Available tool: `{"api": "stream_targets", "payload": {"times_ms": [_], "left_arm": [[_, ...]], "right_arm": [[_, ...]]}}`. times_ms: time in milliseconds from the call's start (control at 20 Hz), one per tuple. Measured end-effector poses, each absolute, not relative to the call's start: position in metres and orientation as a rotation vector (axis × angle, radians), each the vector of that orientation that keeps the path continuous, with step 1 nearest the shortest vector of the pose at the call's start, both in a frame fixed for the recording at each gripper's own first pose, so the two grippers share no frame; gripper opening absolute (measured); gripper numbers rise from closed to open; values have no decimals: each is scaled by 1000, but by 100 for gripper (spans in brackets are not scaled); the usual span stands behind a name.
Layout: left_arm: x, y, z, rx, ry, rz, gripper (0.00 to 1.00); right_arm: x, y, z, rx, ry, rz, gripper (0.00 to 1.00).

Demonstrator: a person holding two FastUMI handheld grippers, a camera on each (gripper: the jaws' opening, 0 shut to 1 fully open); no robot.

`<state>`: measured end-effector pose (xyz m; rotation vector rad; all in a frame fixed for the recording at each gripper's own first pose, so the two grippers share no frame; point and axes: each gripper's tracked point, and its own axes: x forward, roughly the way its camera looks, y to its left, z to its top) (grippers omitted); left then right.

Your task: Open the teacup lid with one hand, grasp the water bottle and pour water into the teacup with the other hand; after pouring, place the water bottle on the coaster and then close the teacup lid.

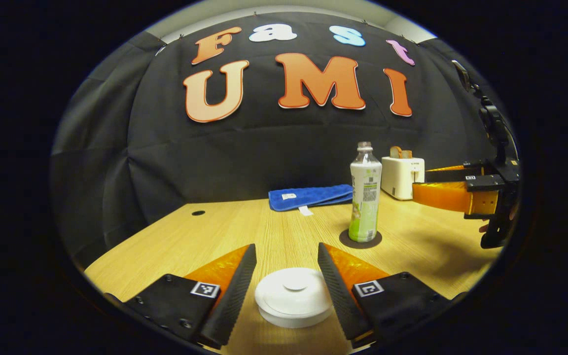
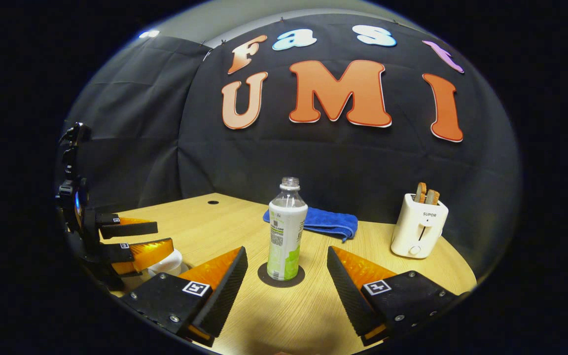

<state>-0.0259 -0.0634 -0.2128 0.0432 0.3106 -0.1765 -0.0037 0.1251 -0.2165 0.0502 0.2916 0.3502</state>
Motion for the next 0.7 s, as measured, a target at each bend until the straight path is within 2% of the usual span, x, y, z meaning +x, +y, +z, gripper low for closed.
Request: {"api": "stream_targets", "payload": {"times_ms": [50, 150, 200, 400, 450, 700], "left_arm": [[-24, -60, -204, 39, 292, -161, 91], [-17, -53, -183, 26, 245, -131, 92], [-14, -49, -171, 16, 222, -118, 96], [-6, -27, -128, -15, 145, -59, 97], [-4, -17, -121, -21, 139, -26, 94], [1, -11, -88, -63, 107, -7, 97]], "right_arm": [[-3, 121, -212, 51, 275, 335, 97], [-6, 111, -201, 35, 250, 304, 97], [-9, 108, -198, 27, 248, 295, 97], [-21, 106, -181, 41, 220, 291, 97], [-23, 104, -175, 42, 206, 285, 97], [-25, 112, -145, 38, 162, 288, 97]]}}
